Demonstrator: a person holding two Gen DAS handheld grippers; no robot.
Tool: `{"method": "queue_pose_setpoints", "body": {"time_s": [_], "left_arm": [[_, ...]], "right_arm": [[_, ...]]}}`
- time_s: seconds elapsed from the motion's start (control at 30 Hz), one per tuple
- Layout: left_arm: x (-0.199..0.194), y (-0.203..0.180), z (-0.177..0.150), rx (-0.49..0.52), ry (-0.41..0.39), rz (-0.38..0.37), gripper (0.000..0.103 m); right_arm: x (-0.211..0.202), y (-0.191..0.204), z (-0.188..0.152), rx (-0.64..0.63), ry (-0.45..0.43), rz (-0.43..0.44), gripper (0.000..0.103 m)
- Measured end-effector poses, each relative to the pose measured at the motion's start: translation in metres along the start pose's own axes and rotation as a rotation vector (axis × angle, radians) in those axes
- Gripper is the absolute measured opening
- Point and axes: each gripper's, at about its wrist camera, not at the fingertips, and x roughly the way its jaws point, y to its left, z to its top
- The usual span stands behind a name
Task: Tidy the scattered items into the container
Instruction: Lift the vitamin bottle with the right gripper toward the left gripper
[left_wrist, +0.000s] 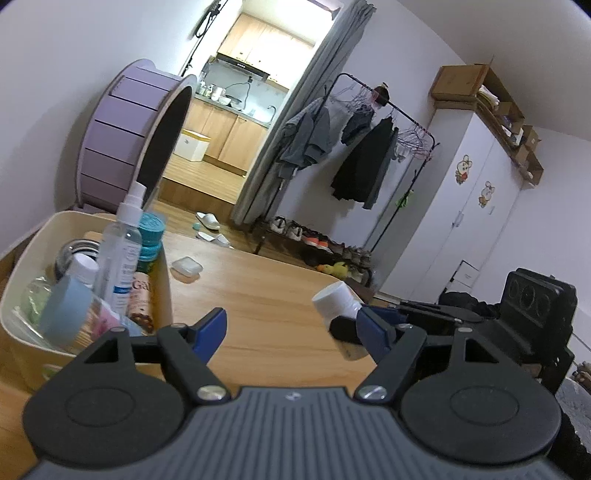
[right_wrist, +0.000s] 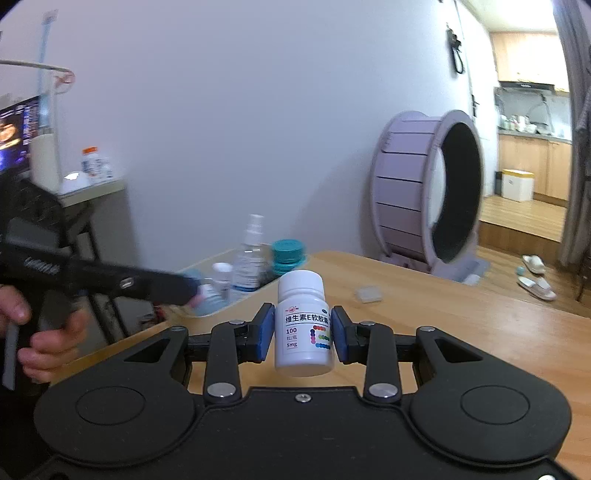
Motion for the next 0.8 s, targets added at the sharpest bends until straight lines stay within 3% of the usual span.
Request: {"method": "queue_pose_setpoints", "body": {"time_s": [0.33,0.43,0.6,0.8], "left_arm": [[0.012,0.002,-0.007,-0.069,0.013,-0.075,0.072],[0.015,0.002,-0.01,-0.083,0.018,-0.095,0.062],[0.017,0.003,-0.01,-0.107,0.015,-0.126,0.036],[0.022,0.011,-0.014,-0.179,0.046,-0.157,0.033]], "right_arm": [[-0.002,0.015,-0.002,-0.069,-0.019,0.079,0.033],[-0.004,0.022,-0.006,-0.08,-0.019,0.087,0.033],[-0.002,0.027,-0.006,-0.106,-0.021,0.082,0.034],[-0.005,0.032,-0.007,-0.127,-0.034,0.095,0.033]]}}
